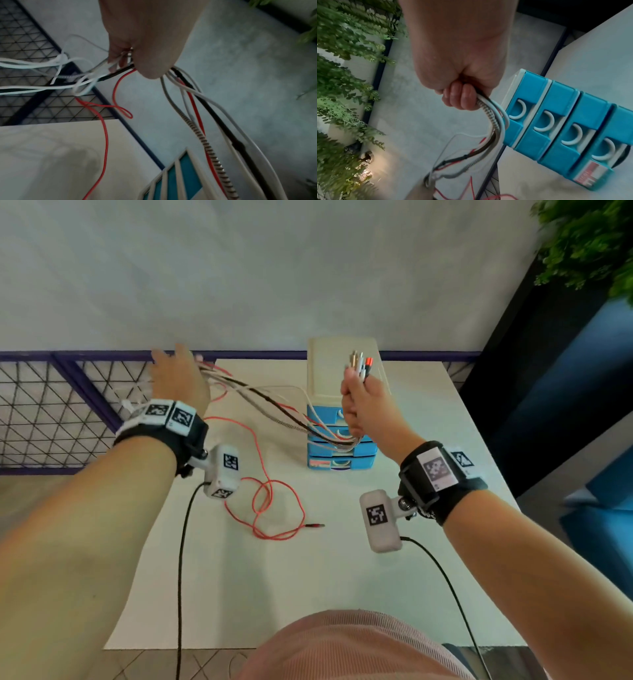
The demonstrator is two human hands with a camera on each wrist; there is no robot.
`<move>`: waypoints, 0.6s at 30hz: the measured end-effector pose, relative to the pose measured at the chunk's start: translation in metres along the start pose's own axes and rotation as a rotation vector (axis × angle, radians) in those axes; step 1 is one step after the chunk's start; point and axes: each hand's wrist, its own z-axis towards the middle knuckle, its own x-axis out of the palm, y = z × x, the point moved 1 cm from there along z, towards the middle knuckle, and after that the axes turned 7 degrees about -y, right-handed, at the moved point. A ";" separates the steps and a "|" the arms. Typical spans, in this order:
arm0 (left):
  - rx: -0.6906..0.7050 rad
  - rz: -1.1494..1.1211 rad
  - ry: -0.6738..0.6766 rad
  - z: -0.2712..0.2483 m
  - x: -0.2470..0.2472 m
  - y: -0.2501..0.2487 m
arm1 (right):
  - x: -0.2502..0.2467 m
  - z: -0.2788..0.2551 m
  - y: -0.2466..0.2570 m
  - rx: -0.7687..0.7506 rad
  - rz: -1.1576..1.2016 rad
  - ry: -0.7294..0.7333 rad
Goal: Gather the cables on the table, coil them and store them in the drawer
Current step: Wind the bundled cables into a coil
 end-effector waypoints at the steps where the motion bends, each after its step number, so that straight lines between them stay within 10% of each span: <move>1: 0.022 -0.053 -0.064 0.002 -0.006 -0.007 | 0.002 0.000 -0.002 0.002 -0.010 0.000; 4: 0.212 -0.064 0.001 -0.005 -0.006 -0.022 | 0.006 0.002 -0.006 0.006 -0.081 -0.011; 8: 0.404 0.299 0.684 -0.040 0.029 -0.020 | 0.003 0.007 -0.015 0.126 -0.162 -0.004; 10: 0.471 0.281 0.763 -0.056 0.034 -0.034 | 0.002 0.006 -0.022 0.161 -0.136 0.057; 13: 0.326 -0.443 0.634 -0.070 0.023 -0.070 | 0.005 -0.001 -0.031 0.201 -0.037 0.178; 18: -0.021 -1.251 0.884 -0.096 -0.008 -0.118 | 0.011 -0.010 -0.032 0.177 0.048 0.359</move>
